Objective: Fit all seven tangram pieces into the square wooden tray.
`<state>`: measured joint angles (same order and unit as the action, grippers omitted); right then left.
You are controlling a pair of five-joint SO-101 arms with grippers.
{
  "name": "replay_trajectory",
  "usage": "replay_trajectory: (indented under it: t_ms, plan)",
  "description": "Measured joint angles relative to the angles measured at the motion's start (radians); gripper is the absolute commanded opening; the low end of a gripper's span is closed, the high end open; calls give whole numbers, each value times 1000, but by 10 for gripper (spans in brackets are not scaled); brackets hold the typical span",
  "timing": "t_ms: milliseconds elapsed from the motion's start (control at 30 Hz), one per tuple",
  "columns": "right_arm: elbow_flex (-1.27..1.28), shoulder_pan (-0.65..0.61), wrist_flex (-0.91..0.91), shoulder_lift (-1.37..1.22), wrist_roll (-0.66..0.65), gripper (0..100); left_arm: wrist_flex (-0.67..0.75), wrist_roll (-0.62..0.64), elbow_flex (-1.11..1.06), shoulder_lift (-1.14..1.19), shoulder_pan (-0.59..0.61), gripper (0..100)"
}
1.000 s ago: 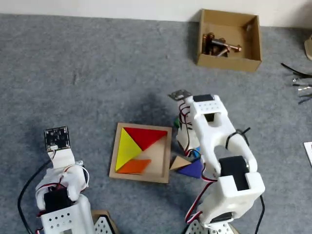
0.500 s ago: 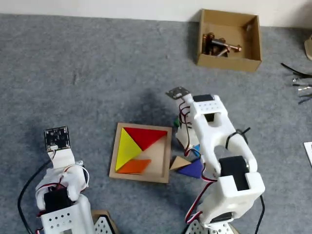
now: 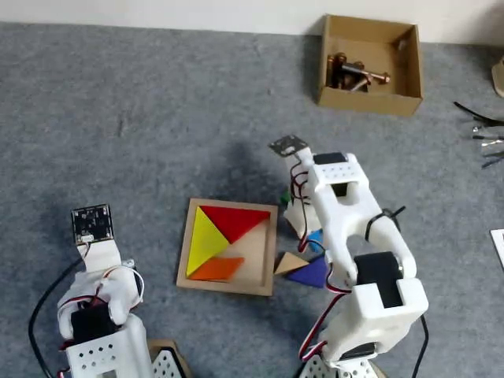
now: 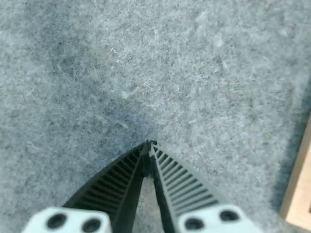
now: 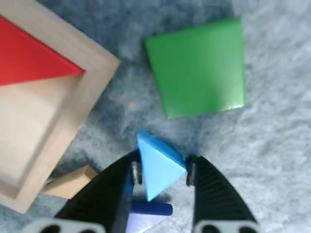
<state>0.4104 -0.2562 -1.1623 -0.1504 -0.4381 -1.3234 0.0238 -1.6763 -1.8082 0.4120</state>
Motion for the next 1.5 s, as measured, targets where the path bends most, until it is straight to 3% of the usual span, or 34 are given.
replay_trajectory:
  t_ms: [433, 600, 1267, 1500]
  plan:
    - [0, 0, -6, 0, 0, 79, 0, 0, 0, 0, 0, 5]
    - [0, -2, -55, 0, 0, 2, 0, 0, 0, 0, 0, 5]
    - [-126, -5, -187, 0, 0, 5, 0, 0, 0, 0, 0, 5]
    - [-130, -155, -187, 0, 0, 5, 0, 0, 0, 0, 0, 5]
